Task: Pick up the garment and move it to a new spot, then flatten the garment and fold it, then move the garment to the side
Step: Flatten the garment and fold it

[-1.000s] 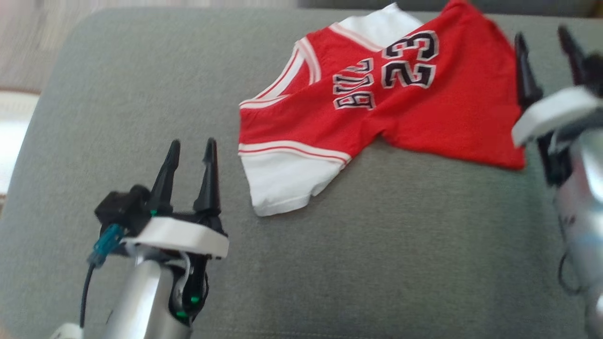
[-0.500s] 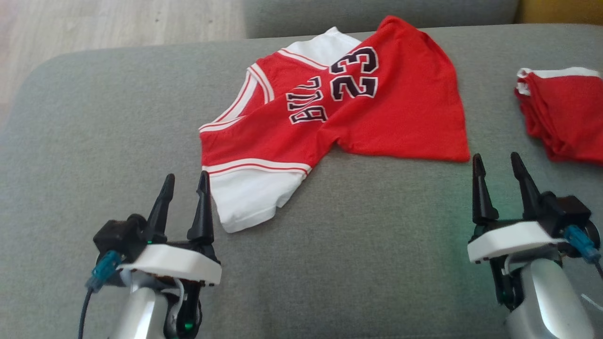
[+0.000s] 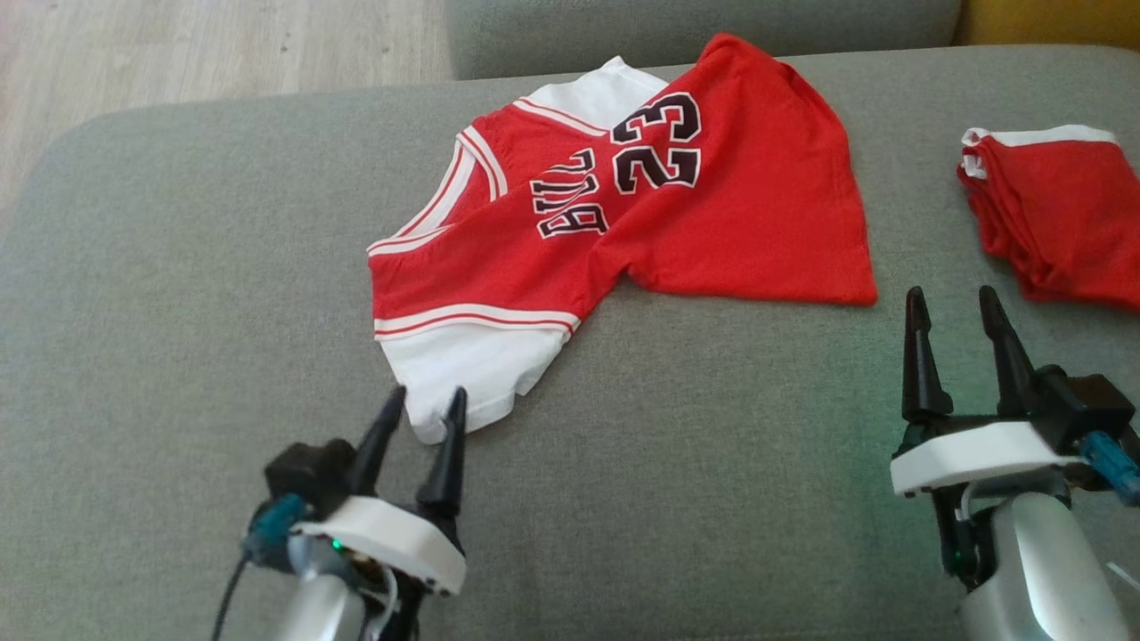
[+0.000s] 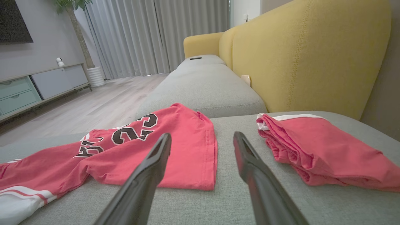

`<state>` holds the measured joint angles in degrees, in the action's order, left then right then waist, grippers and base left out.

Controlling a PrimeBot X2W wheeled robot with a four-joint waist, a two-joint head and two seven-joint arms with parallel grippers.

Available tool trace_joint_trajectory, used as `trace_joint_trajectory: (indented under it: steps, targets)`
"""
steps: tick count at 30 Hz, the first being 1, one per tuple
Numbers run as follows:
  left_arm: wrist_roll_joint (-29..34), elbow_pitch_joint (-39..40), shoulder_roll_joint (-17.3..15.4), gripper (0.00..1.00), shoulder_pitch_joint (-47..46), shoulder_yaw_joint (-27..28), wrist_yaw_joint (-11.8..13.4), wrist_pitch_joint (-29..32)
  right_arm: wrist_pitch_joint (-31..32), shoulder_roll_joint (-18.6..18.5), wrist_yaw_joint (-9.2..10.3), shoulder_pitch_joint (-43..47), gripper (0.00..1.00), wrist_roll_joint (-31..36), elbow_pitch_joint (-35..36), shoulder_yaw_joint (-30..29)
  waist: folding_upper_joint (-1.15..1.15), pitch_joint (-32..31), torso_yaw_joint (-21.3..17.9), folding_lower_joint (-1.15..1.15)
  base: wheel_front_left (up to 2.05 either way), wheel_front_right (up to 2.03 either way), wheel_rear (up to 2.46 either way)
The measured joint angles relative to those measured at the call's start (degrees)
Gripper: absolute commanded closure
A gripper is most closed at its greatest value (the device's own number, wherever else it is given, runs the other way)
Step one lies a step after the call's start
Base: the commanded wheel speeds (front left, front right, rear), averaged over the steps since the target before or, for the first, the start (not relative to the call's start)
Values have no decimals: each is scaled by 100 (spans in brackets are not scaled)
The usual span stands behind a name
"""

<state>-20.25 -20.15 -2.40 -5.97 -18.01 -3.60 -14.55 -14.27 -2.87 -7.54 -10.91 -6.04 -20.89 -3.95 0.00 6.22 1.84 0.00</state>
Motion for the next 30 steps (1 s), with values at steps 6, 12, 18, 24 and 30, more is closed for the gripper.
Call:
trace_joint_trajectory:
  steps: [6, 12, 18, 24, 30]
  targets:
    - [76, -579, 7, 0, -31, -222, 2, 1, 16, 8, 0, -1, 0, 0, 49, 7, 0, 47, -2, 0, 0, 0, 0]
    - [168, -1067, 2, 0, -385, -120, 468, 1, 32, 9, 0, -3, 0, -1, 80, 43, 0, 154, -66, 0, 0, 0, 0]
    - [237, -1377, 5, 0, -620, -83, 564, 1, 66, 10, 0, -4, 0, -1, 97, 44, 0, 252, -142, 0, 0, 0, 0]
    - [250, -1778, 7, 0, -759, -80, 614, 0, 66, 10, 0, -12, 0, -2, 100, 51, 0, 330, -217, 0, 0, 0, 0]
    - [135, -2052, 10, 100, -1083, -178, 487, 0, 141, 10, 0, -13, 0, -1, 86, 42, 0, 368, -226, 0, 0, 0, 0]
